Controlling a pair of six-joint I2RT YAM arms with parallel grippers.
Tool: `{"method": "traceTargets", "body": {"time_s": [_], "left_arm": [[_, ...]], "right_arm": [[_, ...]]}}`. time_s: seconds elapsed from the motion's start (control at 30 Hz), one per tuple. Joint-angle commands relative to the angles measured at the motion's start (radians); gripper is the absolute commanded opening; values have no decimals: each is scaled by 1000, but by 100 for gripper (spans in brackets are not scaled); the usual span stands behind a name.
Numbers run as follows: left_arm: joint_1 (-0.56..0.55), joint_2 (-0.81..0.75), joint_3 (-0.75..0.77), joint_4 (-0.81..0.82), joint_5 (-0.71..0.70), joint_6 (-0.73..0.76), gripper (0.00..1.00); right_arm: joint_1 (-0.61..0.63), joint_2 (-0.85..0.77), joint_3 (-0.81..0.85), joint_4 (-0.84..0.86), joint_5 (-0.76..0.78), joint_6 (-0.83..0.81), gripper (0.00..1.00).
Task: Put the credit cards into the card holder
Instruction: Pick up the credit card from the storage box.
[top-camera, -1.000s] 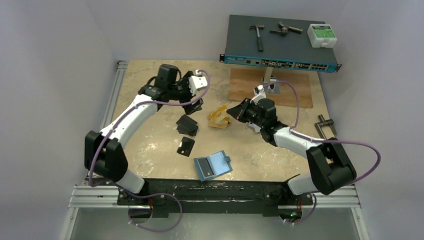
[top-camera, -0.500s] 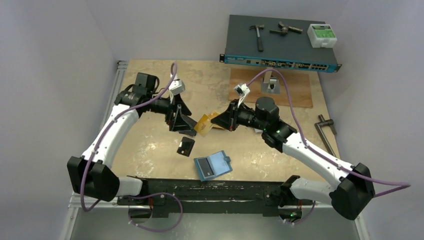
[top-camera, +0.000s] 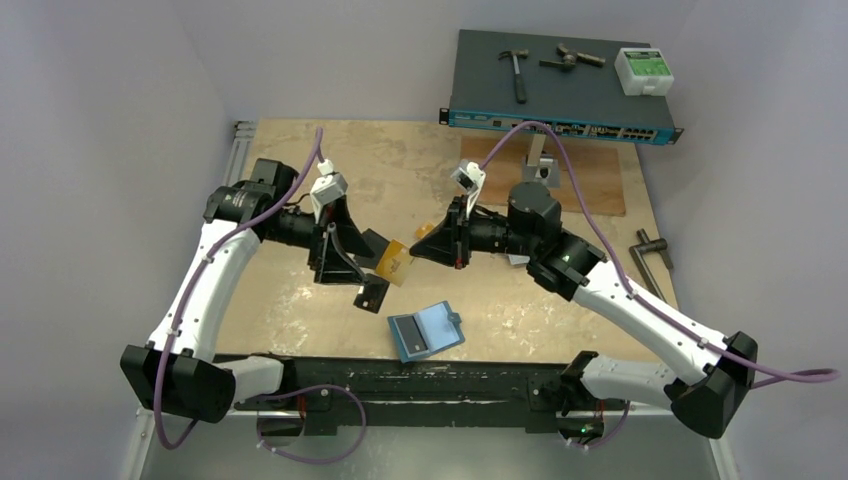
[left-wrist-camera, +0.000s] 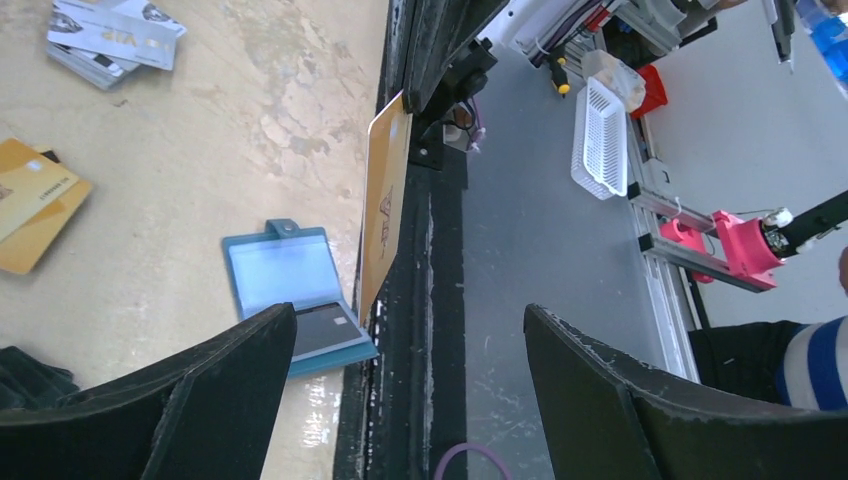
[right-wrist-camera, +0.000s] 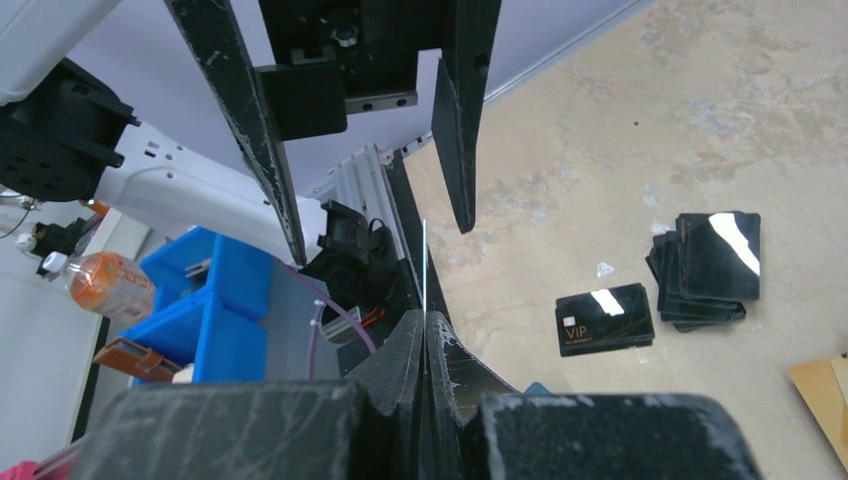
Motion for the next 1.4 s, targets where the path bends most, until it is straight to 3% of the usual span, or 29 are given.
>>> {"method": "traceTargets", "body": {"time_s": [0.0,0.33,0.63,0.73,0.83,1.0,1.07,1.13,1.27,1.37], "left_arm": [[6,2,52,-115,61,91,82],[-7,-10,19,75,80,-86,59],[-34,-13,7,108,64,-108,40],[-36,-8,-2,116,55,-107,29],[-36,-1,-1,120,56,-105,11],[-37,8,8,120,78,-109,9],[-38,10,9,133,86,-124,0],[-38,13,8,145,101,-146,0],[-37,21,6,174,144,-201,0],[-37,17,6,202,159,-244,0]], "right_arm": [[16,13,77,-19,-56,-31,0],[29,71,137,-22,-58,-39,0],[35,101,160,17,-42,-23,0],[37,105,167,25,-43,-20,0],[38,107,170,32,-47,-10,0],[45,100,166,44,-39,1,0],[48,93,154,49,-41,9,0],[49,90,140,78,-45,19,0],[48,58,60,152,-73,70,37],[46,18,-30,246,-64,141,48]]}}
